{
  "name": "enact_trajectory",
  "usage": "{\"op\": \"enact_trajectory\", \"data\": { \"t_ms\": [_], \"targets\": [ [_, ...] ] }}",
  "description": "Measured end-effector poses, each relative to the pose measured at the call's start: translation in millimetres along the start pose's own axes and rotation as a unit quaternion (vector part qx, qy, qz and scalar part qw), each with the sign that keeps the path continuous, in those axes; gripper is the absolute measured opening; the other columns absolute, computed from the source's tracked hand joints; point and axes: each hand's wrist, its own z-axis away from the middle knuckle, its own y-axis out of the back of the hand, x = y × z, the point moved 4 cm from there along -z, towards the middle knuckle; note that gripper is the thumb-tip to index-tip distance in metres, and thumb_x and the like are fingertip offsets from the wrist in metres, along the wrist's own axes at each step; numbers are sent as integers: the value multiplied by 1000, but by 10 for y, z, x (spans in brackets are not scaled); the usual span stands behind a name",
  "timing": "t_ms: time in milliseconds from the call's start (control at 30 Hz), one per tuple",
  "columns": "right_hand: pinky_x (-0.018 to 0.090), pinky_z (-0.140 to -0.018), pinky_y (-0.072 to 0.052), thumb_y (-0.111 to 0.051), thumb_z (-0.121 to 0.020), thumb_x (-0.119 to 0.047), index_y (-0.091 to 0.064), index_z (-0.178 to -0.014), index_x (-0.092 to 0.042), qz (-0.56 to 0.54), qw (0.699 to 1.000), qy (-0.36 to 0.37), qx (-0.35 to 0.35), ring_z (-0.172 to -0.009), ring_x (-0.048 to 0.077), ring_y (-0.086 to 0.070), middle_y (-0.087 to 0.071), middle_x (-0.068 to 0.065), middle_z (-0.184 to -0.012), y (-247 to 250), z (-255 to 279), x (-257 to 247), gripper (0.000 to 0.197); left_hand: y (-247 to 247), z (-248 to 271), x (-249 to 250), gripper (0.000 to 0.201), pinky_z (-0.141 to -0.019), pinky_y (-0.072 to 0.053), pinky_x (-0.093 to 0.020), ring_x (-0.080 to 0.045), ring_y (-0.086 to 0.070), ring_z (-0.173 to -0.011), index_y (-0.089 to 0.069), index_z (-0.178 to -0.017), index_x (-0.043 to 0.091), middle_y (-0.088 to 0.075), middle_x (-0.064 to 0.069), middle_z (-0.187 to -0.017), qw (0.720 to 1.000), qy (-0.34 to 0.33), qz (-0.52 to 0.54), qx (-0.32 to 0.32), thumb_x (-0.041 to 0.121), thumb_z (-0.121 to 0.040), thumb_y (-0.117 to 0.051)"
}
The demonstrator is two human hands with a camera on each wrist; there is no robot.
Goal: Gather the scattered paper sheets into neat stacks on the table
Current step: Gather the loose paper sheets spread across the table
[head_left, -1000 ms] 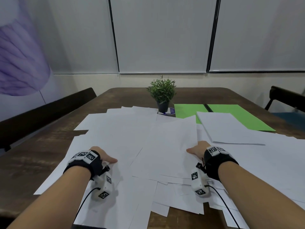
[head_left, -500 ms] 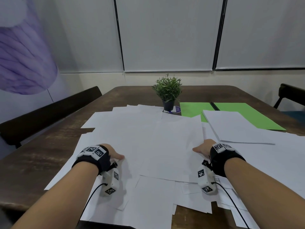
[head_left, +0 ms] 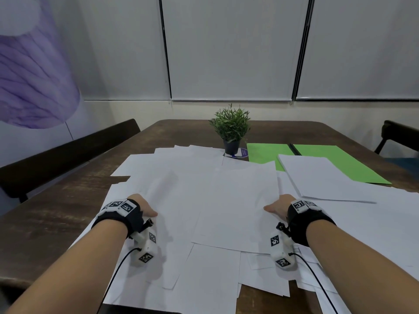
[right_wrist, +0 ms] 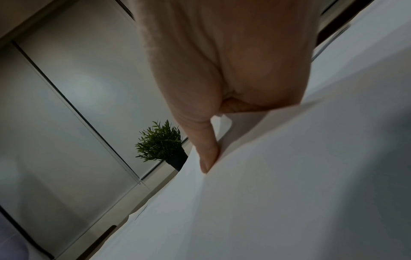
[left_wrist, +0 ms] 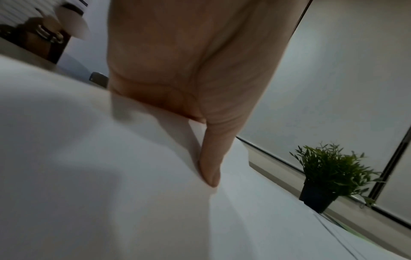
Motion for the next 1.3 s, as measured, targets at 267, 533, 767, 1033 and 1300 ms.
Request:
{"op": "enact_trajectory", "data": {
  "t_ms": [267,533,767,1033,1300],
  "targets": [
    [35,-98,-47,-72,-79,-42,-60,-124,-4,-28,999,18,1,-110,29,-60,-63,12,-123,-23,-3,20,60,307,16,-149,36,-79,-52,-30,-25,-63,-96,-59,-90,7,-64,-7,-99,995,0,-22,97,34,-75,-77],
    [32,-100,-44,-73,-82,-35,-57,-128,-3,-62,998,16,-6,-116,28,-58,-62,12,-127,-31,-1,26,58,681,108,-166,18,-78,-51,-35,-28,-60,-92,-58,-91,12,-64,-9,-98,977,-36,37,206,28,-85,-65],
    [28,-95,-44,-71,-84,-30,-56,-126,-1,-74,997,17,-5,-116,29,-57,-62,14,-126,-28,44,11,53,858,259,-81,9,-73,-45,-35,-33,-59,-92,-45,-92,22,-59,-7,-91,947,-94,106,287,26,-92,-54],
    [31,-99,-44,-70,-85,-34,-56,-125,-2,-46,999,21,-18,-116,29,-57,-60,12,-127,-20,47,7,54,1318,673,372,25,-63,-38,-36,-35,-51,-72,-37,-81,14,-51,-10,-73,864,-174,183,435,29,-93,-54],
    [33,-106,-34,-30,-100,-52,-42,-139,3,-176,984,-26,-22,-126,34,-47,-46,21,-142,42,104,12,69,1654,920,882,26,-73,-47,-42,-36,-57,-82,-54,-94,7,-64,-15,-87,780,-281,321,457,32,-90,-60]
  ]
}}
